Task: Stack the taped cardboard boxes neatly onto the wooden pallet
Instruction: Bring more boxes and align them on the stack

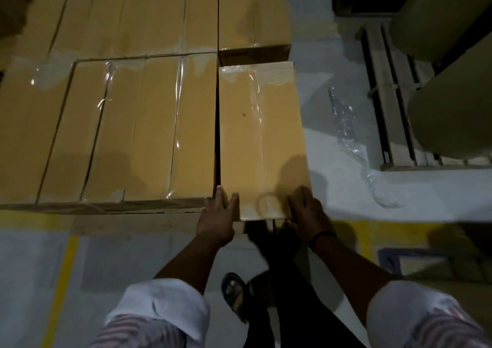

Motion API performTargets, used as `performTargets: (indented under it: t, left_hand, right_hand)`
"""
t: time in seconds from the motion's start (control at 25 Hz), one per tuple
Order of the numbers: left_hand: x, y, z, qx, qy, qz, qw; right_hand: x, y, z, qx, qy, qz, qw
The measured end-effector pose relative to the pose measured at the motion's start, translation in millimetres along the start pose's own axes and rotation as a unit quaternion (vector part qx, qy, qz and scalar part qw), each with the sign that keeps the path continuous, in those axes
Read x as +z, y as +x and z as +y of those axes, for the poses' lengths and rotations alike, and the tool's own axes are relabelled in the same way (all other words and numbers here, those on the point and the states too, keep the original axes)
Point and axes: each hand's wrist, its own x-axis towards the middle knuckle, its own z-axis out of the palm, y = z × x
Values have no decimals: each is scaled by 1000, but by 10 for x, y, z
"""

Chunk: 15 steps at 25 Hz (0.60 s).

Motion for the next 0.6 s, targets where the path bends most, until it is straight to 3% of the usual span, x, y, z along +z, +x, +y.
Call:
performTargets:
  t: [0.28, 0.6]
  left_hand:
    - [75, 63, -7, 26, 5, 101, 995]
    - [53, 220, -143, -14, 25, 112, 993]
  right_hand:
    - [45, -53, 13, 9, -31, 51, 998]
    - [152, 72, 39, -22, -45, 68, 996]
